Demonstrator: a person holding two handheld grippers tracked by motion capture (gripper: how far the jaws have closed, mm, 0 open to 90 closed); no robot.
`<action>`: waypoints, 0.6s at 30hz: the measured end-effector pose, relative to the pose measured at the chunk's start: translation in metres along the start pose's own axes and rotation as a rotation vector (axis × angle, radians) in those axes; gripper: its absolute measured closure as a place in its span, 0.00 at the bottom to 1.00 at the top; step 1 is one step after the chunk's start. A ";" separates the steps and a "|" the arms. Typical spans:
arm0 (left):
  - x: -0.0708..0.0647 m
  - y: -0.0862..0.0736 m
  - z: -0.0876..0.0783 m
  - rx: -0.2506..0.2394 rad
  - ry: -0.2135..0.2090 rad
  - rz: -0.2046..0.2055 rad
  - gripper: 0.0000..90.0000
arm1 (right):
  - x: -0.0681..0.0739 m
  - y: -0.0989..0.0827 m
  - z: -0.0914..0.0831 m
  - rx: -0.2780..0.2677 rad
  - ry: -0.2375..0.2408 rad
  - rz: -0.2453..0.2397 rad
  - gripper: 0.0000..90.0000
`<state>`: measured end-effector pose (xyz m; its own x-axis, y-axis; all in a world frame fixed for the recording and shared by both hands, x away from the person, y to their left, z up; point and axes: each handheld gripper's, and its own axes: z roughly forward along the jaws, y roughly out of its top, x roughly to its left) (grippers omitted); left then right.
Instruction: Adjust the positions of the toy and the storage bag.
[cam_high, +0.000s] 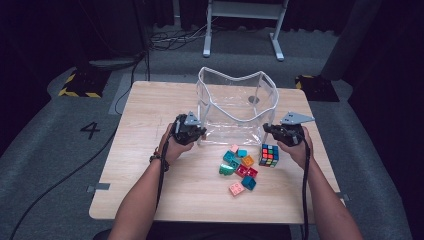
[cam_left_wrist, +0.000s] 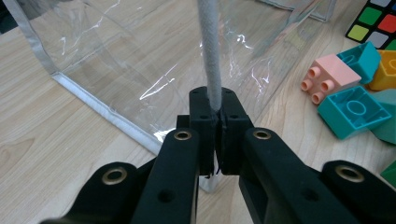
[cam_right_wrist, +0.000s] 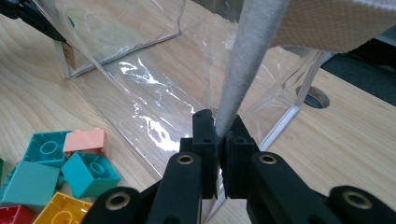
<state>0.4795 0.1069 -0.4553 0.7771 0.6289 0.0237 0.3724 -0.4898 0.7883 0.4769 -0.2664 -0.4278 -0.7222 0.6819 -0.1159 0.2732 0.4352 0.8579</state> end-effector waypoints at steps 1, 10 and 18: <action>0.000 0.000 0.000 0.000 0.000 0.000 0.97 | 0.000 0.000 0.001 -0.002 0.001 -0.001 0.95; 0.003 -0.014 -0.018 -0.002 0.036 -0.008 0.97 | 0.007 0.012 0.018 0.005 0.018 -0.023 0.96; -0.005 -0.030 -0.037 -0.006 0.047 -0.003 0.97 | 0.018 0.022 0.029 0.022 0.037 -0.052 0.96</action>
<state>0.4456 0.1412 -0.4564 0.7515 0.6579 0.0498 0.3717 -0.4845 0.7919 0.4885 -0.2277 -0.4257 -0.7585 0.6361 -0.1417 0.2482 0.4830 0.8397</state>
